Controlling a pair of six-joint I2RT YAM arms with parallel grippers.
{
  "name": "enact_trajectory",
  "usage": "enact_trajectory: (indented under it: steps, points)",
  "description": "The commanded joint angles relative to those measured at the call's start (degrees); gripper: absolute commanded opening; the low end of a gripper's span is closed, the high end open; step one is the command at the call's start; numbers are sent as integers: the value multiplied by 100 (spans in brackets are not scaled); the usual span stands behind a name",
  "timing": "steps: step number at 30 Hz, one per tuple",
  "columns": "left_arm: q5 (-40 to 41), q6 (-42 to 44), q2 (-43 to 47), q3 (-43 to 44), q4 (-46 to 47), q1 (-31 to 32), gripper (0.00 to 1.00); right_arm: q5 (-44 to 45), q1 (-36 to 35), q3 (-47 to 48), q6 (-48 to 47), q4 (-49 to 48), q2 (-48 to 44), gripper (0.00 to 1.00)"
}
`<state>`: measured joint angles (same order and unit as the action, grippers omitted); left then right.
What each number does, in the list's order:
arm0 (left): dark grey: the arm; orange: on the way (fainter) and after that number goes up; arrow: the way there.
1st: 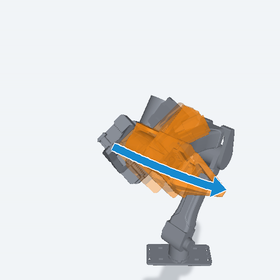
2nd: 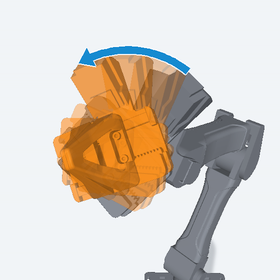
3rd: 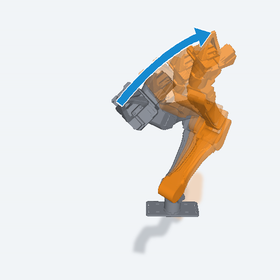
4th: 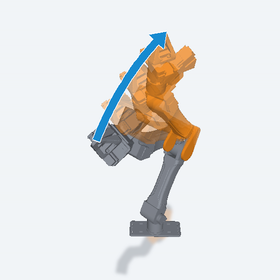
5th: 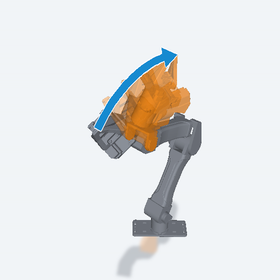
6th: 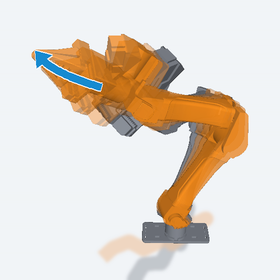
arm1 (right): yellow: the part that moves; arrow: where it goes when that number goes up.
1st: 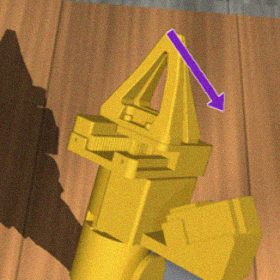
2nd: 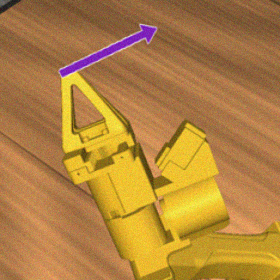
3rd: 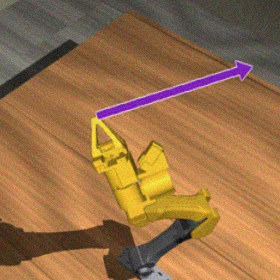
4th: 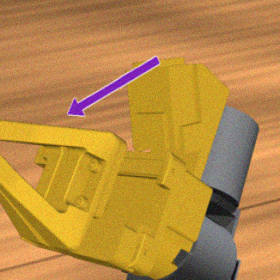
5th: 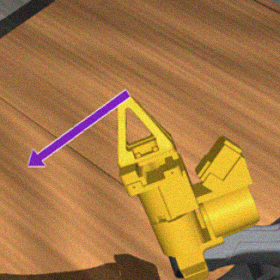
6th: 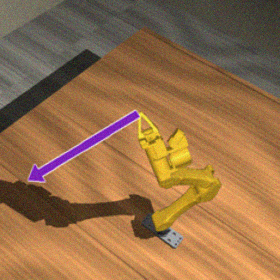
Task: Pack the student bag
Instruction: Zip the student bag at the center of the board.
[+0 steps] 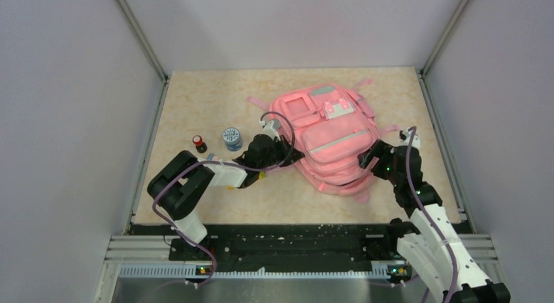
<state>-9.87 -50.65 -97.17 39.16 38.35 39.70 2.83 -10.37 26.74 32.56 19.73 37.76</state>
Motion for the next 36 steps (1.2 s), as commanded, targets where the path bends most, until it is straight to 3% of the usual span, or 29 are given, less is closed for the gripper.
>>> enact_trajectory:
  steps: [1, 7, 11, 22, 32, 36]
  points:
    - [419, 402, -71, 538, 505, -424, 1, 268, -625, 281, 66, -37, 90, 84]
    - [334, 490, 415, 91, 360, -440, 52, 713, -1544, 245, 434, 22, -9, 84]
    - [201, 408, 894, -355, 136, -425, 64, 862, -2128, 180, 713, 137, -173, 84]
    - [-150, 109, 1072, -636, -45, 133, 69, 1450, -3544, -354, 1617, -361, -203, 81]
    - [-182, 154, 550, -414, -124, 315, 71, 2560, -5006, -529, 2244, -1574, 666, 71]
    - [-350, 130, 218, -216, 66, 328, 51, 2973, -5358, -586, 2533, -2218, 1155, 62]
